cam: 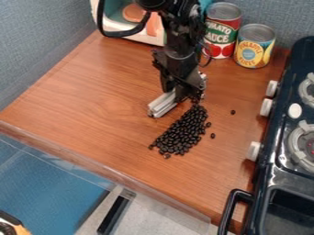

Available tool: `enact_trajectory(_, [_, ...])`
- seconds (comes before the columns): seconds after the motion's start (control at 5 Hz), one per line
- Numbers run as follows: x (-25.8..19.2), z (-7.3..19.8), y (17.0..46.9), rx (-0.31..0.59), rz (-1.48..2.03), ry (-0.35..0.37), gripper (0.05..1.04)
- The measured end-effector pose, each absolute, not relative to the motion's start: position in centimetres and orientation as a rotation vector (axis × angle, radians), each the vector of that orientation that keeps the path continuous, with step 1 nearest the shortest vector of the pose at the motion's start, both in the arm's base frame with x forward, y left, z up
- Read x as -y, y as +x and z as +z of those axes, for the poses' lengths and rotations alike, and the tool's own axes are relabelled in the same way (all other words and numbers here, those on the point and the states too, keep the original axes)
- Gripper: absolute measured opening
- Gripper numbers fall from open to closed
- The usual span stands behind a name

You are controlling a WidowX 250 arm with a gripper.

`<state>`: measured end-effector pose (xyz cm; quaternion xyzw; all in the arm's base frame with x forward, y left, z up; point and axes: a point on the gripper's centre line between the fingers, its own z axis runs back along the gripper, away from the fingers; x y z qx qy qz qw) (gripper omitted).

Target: Sweep into pile

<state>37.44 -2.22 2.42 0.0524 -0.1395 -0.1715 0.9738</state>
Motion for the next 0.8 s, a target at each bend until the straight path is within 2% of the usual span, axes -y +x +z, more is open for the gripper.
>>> enact_trajectory(0.4, [2.6, 2.5, 36.8, 0.262, -0.337, 0.085, 0.343])
enact_trajectory(0.8, [1.2, 5.2, 37.1, 0.31, -0.278, 0.056, 0.343])
